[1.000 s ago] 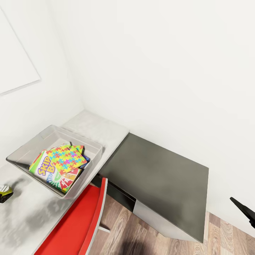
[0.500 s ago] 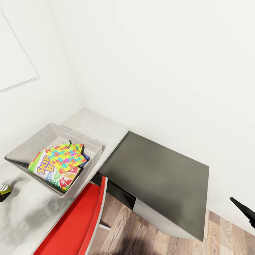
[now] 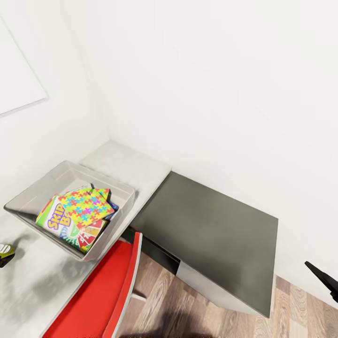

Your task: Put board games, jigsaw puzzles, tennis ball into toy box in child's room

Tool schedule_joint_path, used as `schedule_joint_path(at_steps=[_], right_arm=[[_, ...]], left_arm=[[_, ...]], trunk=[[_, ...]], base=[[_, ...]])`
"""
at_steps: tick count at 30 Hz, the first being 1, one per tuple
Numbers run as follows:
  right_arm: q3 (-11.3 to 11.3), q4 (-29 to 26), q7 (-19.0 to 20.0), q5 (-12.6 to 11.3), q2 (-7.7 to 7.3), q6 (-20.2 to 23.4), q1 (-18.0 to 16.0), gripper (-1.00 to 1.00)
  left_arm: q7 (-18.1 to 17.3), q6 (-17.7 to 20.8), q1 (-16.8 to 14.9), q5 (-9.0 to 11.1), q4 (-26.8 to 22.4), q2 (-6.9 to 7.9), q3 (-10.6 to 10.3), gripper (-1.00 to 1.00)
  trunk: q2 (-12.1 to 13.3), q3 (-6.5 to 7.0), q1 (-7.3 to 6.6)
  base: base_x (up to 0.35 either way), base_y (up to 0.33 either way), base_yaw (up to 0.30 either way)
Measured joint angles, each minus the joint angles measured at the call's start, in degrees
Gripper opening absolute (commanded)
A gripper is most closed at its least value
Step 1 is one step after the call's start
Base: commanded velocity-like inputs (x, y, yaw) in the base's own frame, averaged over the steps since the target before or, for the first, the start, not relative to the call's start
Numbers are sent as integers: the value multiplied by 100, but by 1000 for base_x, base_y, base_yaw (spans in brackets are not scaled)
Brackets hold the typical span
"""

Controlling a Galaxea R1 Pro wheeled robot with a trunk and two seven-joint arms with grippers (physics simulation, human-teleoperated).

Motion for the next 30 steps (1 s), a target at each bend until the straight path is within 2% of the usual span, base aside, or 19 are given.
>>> schedule_joint_path(at_steps=[12,30], right_arm=[[0,0,0,-1,5,-5,0,100],[0,0,0,0,5,-8,0,100]], left_arm=[[0,-1,-3,28,-70,-2,2,100],[5,11,-60,37,-79,-3,2,100]], trunk=[[0,-86,0],[0,-100,0]], base=[[0,0,0],[0,0,0]])
